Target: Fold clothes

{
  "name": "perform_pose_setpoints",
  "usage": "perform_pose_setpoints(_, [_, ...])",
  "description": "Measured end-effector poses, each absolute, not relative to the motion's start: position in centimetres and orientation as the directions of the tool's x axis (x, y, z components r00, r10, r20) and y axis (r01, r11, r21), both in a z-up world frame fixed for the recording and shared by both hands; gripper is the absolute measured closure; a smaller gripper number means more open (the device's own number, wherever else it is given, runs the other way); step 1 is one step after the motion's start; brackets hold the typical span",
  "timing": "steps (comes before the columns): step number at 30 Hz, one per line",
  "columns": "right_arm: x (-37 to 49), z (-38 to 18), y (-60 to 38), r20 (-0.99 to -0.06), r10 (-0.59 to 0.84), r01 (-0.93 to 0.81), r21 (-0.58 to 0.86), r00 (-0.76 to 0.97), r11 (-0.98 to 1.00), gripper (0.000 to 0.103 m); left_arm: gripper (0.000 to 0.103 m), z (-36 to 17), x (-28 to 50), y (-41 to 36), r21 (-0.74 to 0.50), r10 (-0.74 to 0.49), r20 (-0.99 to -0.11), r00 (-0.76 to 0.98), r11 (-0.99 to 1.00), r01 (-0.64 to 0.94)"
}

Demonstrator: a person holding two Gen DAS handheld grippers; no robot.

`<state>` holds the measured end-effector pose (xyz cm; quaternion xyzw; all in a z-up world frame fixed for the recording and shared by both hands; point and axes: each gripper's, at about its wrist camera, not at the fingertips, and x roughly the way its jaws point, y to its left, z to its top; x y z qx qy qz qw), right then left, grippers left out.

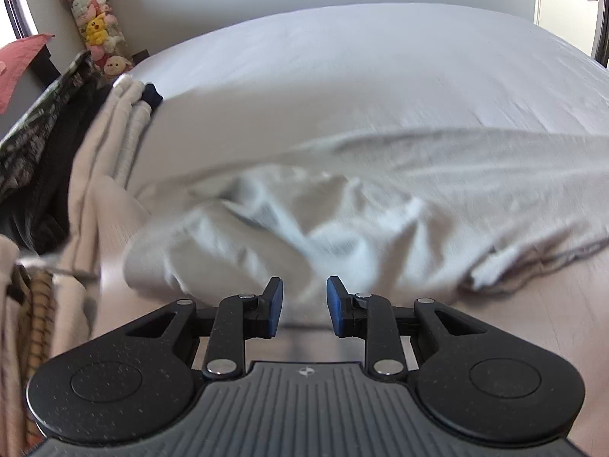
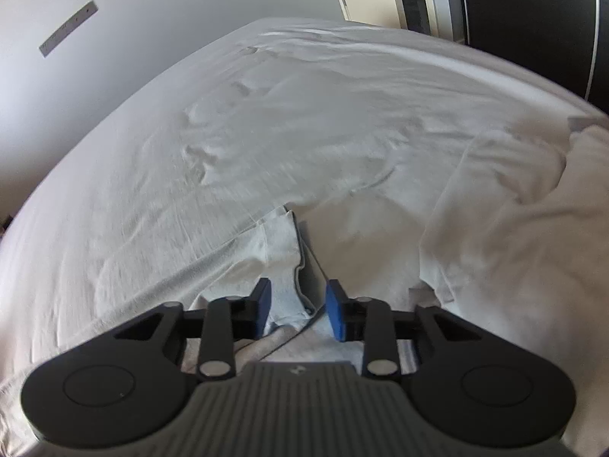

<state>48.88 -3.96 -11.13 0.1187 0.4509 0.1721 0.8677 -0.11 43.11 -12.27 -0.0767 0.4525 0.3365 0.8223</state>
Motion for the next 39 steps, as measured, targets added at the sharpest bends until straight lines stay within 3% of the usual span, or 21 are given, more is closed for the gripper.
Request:
perform_pose_setpoints(3, [49.1, -12.6, -3.7, -0.75, 0.401, -0.165, 0.373, 0.525, 0.913, 0.069, 0.073, -13.1, 0.3, 43.0, 0.178, 0.473, -0.808, 0.351, 0.764, -0.621])
perform_pose_setpoints(5, [48.9, -12.8, -3.2, -0.736, 0.409, -0.195, 0.364, 0.539, 0.911, 0.099, 0.073, -13.1, 0.6, 42.8, 0.176, 0.477, -0.803, 0.358, 0.763, -0.623])
perform_pose_setpoints(6, [48.7, -12.5, -2.9, -0.725, 0.4, -0.219, 0.336, 0.561, 0.916, 0.102, 0.073, -13.0, 0.6, 42.8, 0.171, 0.477, -0.8, 0.364, 0.763, -0.624])
perform_pose_setpoints(10, [49.2, -10.9, -2.7, -0.669, 0.358, -0.221, 0.285, 0.651, 0.933, 0.103, 0.073, -12.9, 0.6, 42.9, 0.156, 0.478, -0.796, 0.372, 0.755, -0.637])
perform_pose_setpoints(15, [51.0, -11.1, -3.6, -0.713, 0.292, -0.164, 0.245, 0.638, 0.956, 0.103, 0.073, -13.0, 0.8, 43.0, 0.151, 0.477, -0.801, 0.361, 0.745, -0.65])
perform_pose_setpoints(18, [52.0, -11.4, -3.9, -0.703, 0.382, -0.185, 0.342, 0.601, 0.921, 0.09, 0.073, -13.0, 0.9, 42.8, 0.16, 0.484, -0.798, 0.359, 0.745, -0.648])
perform_pose_setpoints(20, [52.7, -11.3, -3.5, -0.681, 0.417, -0.195, 0.381, 0.602, 0.904, 0.065, 0.073, -13.1, 1.0, 42.7, 0.171, 0.491, -0.794, 0.357, 0.745, -0.644])
perform_pose_setpoints(25, [54.8, -12.0, -0.7, -0.706, 0.402, -0.22, 0.339, 0.583, 0.915, 0.069, 0.073, -13.6, 1.5, 42.7, 0.198, 0.495, -0.804, 0.331, 0.746, -0.636])
perform_pose_setpoints(26, [55.0, -12.2, -0.2, -0.711, 0.405, -0.231, 0.333, 0.575, 0.914, 0.088, 0.073, -13.7, 1.6, 42.8, 0.201, 0.496, -0.804, 0.328, 0.746, -0.634])
perform_pose_setpoints(27, [55.0, -12.3, 0.3, -0.713, 0.4, -0.251, 0.311, 0.576, 0.917, 0.1, 0.073, -13.7, 1.7, 42.8, 0.206, 0.498, -0.804, 0.325, 0.746, -0.633])
perform_pose_setpoints(33, [55.0, -11.6, 1.1, -0.64, 0.402, -0.327, 0.24, 0.655, 0.914, 0.101, 0.073, -14.1, 1.9, 42.8, 0.216, 0.505, -0.804, 0.314, 0.74, -0.637])
perform_pose_setpoints(37, [55.8, -12.6, 1.8, -0.665, 0.367, -0.32, 0.199, 0.65, 0.926, 0.1, 0.073, -14.1, 2.1, 42.8, 0.224, 0.508, -0.804, 0.308, 0.739, -0.635])
perform_pose_setpoints(39, [55.9, -13.2, 1.9, -0.682, 0.345, -0.305, 0.185, 0.645, 0.934, 0.094, 0.073, -14.0, 2.2, 42.8, 0.222, 0.508, -0.804, 0.311, 0.74, -0.635])
